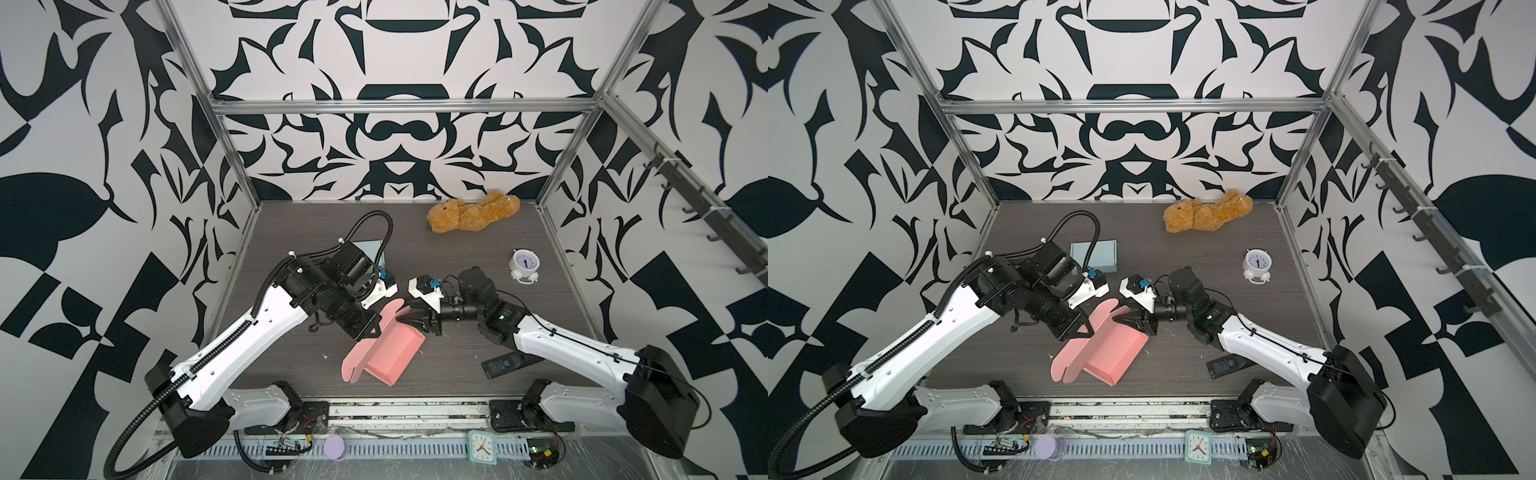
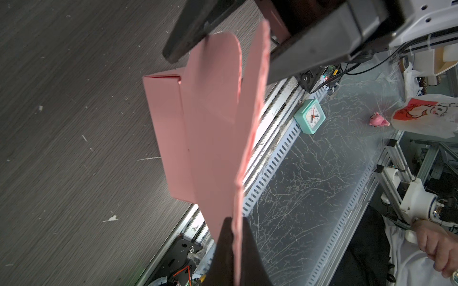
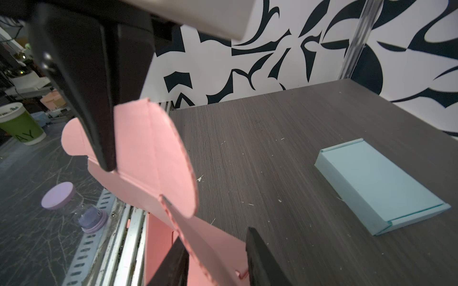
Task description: Fold the paper box
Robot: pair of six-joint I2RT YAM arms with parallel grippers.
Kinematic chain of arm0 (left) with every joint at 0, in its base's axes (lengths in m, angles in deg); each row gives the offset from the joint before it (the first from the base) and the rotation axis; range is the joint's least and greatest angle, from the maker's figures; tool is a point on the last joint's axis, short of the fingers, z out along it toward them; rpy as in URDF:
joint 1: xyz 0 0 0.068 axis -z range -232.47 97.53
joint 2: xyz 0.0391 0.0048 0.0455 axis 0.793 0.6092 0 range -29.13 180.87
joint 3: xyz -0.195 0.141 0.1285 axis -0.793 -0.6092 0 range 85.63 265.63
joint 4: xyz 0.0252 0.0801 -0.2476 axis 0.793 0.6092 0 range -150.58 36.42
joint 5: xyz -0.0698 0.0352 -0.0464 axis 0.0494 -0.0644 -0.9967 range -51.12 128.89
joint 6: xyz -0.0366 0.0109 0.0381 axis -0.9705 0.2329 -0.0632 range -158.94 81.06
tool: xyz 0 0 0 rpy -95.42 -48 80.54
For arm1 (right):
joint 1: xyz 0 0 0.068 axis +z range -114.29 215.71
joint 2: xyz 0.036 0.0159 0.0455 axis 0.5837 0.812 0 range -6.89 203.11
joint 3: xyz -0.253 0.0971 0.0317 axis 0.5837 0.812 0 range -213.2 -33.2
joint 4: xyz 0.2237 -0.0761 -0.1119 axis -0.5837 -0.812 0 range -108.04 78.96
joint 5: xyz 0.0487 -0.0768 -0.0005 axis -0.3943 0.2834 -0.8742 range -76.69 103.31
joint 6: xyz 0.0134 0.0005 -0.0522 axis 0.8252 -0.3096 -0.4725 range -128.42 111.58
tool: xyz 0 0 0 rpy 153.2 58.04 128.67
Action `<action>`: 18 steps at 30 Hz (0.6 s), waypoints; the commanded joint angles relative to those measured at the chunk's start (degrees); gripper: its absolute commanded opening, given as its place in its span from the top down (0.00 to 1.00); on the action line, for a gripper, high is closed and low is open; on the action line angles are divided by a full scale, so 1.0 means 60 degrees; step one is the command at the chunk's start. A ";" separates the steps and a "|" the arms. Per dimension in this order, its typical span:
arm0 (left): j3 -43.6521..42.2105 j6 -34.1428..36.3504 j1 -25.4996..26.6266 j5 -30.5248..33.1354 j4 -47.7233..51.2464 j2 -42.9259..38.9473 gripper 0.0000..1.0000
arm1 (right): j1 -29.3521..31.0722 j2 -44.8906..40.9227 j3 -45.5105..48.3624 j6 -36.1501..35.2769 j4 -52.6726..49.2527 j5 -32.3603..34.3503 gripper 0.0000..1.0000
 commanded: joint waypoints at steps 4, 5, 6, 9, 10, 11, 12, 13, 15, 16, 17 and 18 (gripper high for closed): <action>0.0001 -0.0001 0.0028 0.0769 0.0433 0.0123 0.95 | 0.0128 -0.0217 -0.0366 -0.0125 -0.0027 -0.0122 0.76; -0.0005 -0.0020 0.0028 0.0969 0.0457 0.0131 0.95 | 0.0128 -0.0223 -0.0351 -0.0156 -0.0038 -0.0085 0.77; -0.0019 -0.0039 0.0028 0.1152 0.0458 0.0131 0.95 | 0.0142 -0.0209 -0.0347 -0.0180 -0.0046 -0.0025 0.79; -0.0117 -0.0085 0.0028 0.1565 0.0226 0.0005 0.92 | 0.0185 -0.0099 -0.0417 -0.0307 -0.0241 0.0144 0.86; -0.0185 -0.0102 0.0028 0.1691 0.0089 -0.0075 0.88 | 0.0187 -0.0095 -0.0421 -0.0334 -0.0275 0.0245 0.88; -0.0251 -0.0114 0.0028 0.1843 -0.0025 -0.0171 0.82 | 0.0187 -0.0102 -0.0369 -0.0376 -0.0276 0.0384 0.90; -0.0328 -0.0153 0.0032 0.1901 -0.0149 -0.0251 0.78 | 0.0187 -0.0124 -0.0320 -0.0410 -0.0259 0.0502 0.92; -0.0463 -0.0198 0.0026 0.2009 -0.0334 -0.0375 0.73 | 0.0187 -0.0135 -0.0279 -0.0454 -0.0249 0.0644 0.94; -0.0790 -0.0259 0.0014 0.2159 -0.0777 -0.0626 0.65 | 0.0194 -0.0152 -0.0187 -0.0588 -0.0219 0.0886 0.98; -0.1002 -0.0333 0.0015 0.2248 -0.1057 -0.0772 0.64 | 0.0187 -0.0139 -0.0126 -0.0602 -0.0172 0.1005 0.99; -0.1232 -0.0406 0.0013 0.2355 -0.1363 -0.0922 0.62 | 0.0187 -0.0106 -0.0077 -0.0605 -0.0138 0.1081 1.00; -0.1412 -0.0484 0.0013 0.2461 -0.1626 -0.1046 0.60 | 0.0187 -0.0070 -0.0079 -0.0608 -0.0141 0.1129 1.00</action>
